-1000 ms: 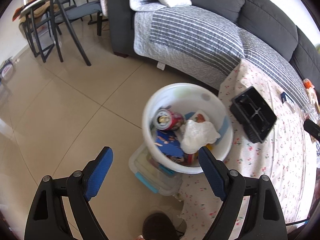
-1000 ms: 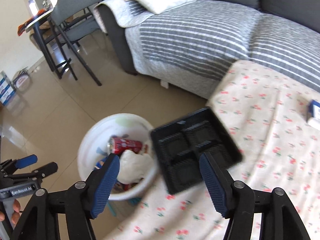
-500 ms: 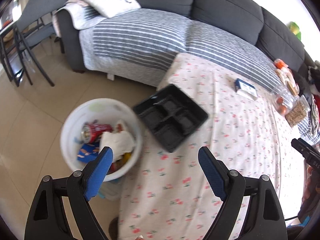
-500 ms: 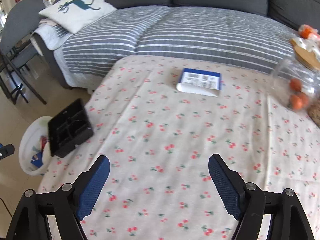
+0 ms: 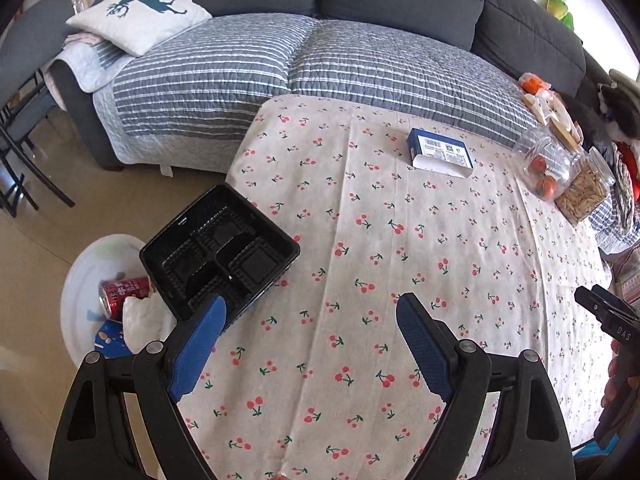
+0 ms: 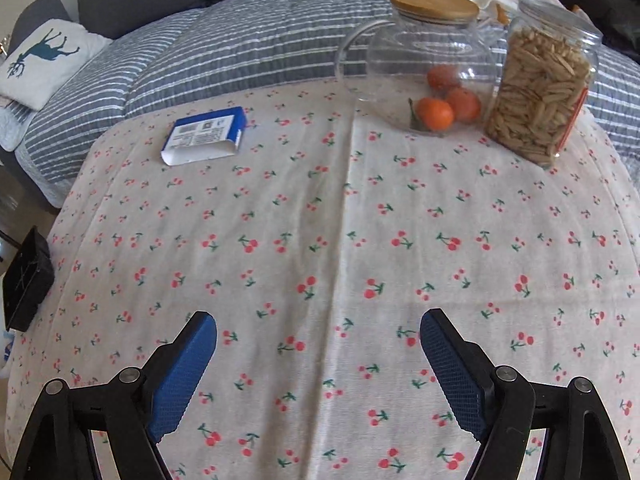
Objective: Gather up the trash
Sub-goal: 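Grasp the black plastic tray with the left tool, then drop the black tray into the bucket with the left tool while the right tool grasps the small blue box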
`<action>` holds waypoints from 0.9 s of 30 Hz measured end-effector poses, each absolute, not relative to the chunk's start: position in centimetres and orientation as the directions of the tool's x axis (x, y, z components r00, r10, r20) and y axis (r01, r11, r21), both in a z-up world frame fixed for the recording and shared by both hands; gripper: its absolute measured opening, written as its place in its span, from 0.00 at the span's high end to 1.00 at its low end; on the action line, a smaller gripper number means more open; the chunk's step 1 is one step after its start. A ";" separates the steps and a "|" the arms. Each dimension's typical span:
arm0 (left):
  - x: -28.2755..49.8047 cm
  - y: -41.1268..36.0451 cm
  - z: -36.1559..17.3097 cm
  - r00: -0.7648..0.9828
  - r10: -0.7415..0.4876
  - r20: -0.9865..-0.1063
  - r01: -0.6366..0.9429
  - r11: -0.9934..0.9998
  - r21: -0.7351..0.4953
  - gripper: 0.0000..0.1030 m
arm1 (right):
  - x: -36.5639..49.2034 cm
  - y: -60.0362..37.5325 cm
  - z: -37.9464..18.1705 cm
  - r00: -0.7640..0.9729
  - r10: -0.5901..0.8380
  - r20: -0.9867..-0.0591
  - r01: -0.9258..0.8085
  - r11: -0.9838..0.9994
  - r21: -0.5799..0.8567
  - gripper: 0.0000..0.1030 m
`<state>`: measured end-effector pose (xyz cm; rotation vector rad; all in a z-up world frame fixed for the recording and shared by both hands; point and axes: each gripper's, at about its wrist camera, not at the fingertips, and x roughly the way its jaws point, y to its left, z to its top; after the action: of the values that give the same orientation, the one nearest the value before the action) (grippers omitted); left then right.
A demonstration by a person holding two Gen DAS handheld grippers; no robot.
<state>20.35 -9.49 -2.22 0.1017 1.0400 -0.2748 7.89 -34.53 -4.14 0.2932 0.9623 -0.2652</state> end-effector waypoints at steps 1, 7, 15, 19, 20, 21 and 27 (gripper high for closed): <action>20.9 -9.7 -2.4 0.467 -0.170 -0.868 0.285 0.958 -0.034 0.13 | 7.8 -35.0 -4.4 0.539 -0.092 -0.837 0.350 0.929 0.123 0.16; 24.1 -7.6 -3.0 0.443 -0.145 -0.885 0.309 0.951 -0.002 0.13 | 7.4 -36.4 -5.0 0.515 -0.118 -0.849 0.348 0.934 0.081 0.16; 24.1 -8.6 -5.7 0.396 -0.135 -0.908 0.373 0.928 0.024 0.50 | 7.8 -36.8 -5.7 0.502 -0.112 -0.858 0.318 0.946 0.062 0.15; 23.8 -10.1 -7.1 0.392 -0.089 -0.916 0.438 0.893 0.101 0.70 | 8.2 -36.9 -6.1 0.490 -0.096 -0.867 0.333 0.939 0.084 0.15; 23.9 -10.4 -7.4 0.399 -0.070 -0.914 0.444 0.887 0.126 0.71 | 8.3 -36.8 -6.1 0.490 -0.090 -0.867 0.335 0.938 0.092 0.15; 24.0 -10.5 -7.7 0.404 -0.053 -0.913 0.447 0.883 0.146 0.76 | 8.3 -36.7 -6.1 0.491 -0.085 -0.867 0.335 0.937 0.097 0.15; 24.1 -9.4 -7.1 0.449 -0.022 -0.893 0.420 0.888 0.189 0.95 | 8.5 -35.9 -6.2 0.489 -0.067 -0.870 0.337 0.934 0.118 0.15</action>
<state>24.14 -9.36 -7.14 0.4159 1.0783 -0.2828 8.47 -35.85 -6.19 0.2893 1.0340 -0.2497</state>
